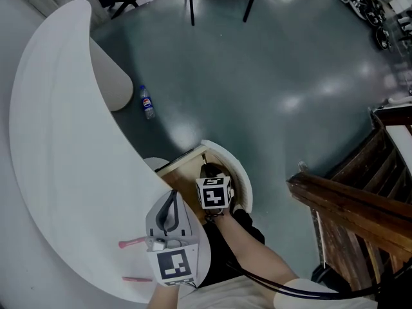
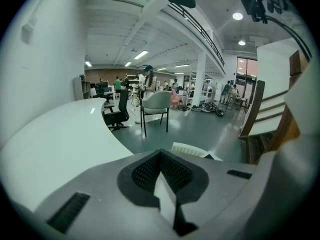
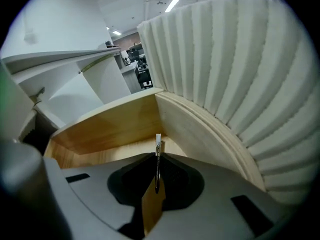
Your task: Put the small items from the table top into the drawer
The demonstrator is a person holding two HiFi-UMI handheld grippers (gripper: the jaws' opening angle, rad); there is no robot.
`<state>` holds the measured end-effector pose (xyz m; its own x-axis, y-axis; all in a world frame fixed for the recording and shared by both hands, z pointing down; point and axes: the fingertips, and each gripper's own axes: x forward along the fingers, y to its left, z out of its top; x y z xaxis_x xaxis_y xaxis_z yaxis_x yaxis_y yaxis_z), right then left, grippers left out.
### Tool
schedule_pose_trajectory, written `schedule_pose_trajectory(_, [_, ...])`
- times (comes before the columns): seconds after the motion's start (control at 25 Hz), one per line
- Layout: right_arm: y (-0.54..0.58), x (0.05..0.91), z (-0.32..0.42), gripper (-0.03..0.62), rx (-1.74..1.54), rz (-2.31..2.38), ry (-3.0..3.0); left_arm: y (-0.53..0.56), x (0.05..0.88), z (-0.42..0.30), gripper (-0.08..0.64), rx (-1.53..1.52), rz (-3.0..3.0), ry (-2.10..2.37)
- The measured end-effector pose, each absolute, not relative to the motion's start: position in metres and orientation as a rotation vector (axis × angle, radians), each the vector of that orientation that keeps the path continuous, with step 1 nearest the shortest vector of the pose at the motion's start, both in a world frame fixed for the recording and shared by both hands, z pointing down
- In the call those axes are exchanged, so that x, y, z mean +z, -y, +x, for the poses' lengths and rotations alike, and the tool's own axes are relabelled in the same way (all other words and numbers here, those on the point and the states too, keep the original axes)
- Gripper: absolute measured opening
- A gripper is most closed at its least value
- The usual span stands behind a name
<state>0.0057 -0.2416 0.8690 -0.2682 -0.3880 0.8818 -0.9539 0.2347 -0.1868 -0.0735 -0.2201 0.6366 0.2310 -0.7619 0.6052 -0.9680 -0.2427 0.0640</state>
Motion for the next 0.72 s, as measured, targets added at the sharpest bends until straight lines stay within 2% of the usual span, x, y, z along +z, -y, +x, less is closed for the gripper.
schedule_pose_trajectory(0.72, [0.244, 0.894, 0.005, 0.044, 0.938, 1.158, 1.742, 0.221, 0.642, -0.071, 0.023, 0.68, 2.071, 1.579])
